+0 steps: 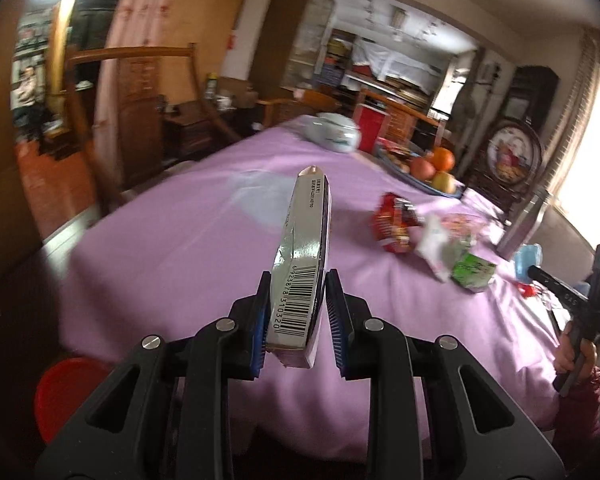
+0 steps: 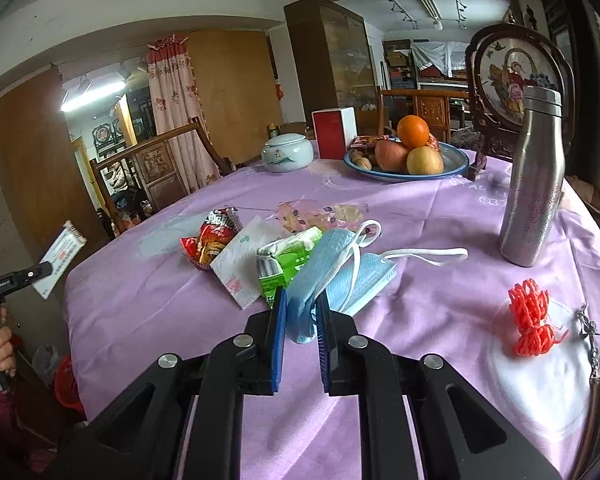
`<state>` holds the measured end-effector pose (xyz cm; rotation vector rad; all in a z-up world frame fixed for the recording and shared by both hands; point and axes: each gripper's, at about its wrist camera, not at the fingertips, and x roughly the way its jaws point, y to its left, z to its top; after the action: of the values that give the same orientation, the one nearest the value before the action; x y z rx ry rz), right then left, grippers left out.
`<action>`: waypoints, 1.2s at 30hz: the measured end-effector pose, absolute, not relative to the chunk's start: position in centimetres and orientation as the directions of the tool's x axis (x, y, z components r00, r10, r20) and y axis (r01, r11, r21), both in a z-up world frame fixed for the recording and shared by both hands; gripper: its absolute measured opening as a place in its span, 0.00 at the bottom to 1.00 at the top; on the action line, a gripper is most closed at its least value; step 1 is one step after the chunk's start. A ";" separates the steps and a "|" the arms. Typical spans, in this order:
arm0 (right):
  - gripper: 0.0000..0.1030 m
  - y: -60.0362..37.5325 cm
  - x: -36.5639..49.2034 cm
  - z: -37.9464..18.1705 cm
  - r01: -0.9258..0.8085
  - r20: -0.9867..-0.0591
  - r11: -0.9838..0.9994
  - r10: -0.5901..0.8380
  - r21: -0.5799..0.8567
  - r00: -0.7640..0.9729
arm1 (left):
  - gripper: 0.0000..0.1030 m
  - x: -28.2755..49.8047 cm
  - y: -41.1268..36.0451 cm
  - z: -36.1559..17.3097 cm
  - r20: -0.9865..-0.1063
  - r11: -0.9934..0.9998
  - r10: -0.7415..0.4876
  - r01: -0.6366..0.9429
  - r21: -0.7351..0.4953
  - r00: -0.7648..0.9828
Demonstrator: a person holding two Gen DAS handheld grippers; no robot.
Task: Collect trash
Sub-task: 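Drop the medicine box into the red wastebasket with the left tool while the right tool carries the mask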
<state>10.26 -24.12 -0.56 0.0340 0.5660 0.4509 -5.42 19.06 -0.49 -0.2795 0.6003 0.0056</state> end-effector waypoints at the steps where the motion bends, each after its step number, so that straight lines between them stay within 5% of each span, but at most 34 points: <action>1: 0.14 -23.9 10.1 -0.6 -0.404 -0.510 0.902 0.421 0.150 0.750 | 0.27 -6.3 19.9 -0.6 -0.560 0.961 -0.055 -0.108 -0.255 0.827; 13: 0.14 -15.6 8.9 0.4 -0.519 -0.490 0.829 0.547 0.208 0.679 | 0.27 -14.7 30.3 -5.4 -0.683 0.905 0.144 -0.375 -0.203 0.716; 22: 0.14 -5.7 6.1 2.7 -0.683 -0.484 0.713 0.658 0.156 0.577 | 0.31 -15.5 34.9 -10.0 -0.735 0.850 0.119 -0.451 -0.272 0.668; 25: 0.14 -2.8 5.2 2.8 -0.726 -0.501 0.671 0.685 0.152 0.529 | 0.56 -15.9 36.0 -10.7 -0.741 0.826 0.136 -0.489 -0.282 0.657; 27: 0.14 -0.4 4.7 2.6 -0.758 -0.516 0.634 0.706 0.154 0.485 | 0.82 -16.8 36.9 -10.6 -0.732 0.803 0.175 -0.525 -0.280 0.658; 36: 0.14 11.4 1.0 0.2 -0.880 -0.602 0.431 0.763 0.200 0.237 | 0.92 -19.9 40.1 -9.9 -0.686 0.736 0.298 -0.617 -0.278 0.664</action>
<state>1.02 11.39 0.15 -0.1952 0.7004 1.1353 -19.91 40.13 -9.90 -0.5277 0.6591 0.5447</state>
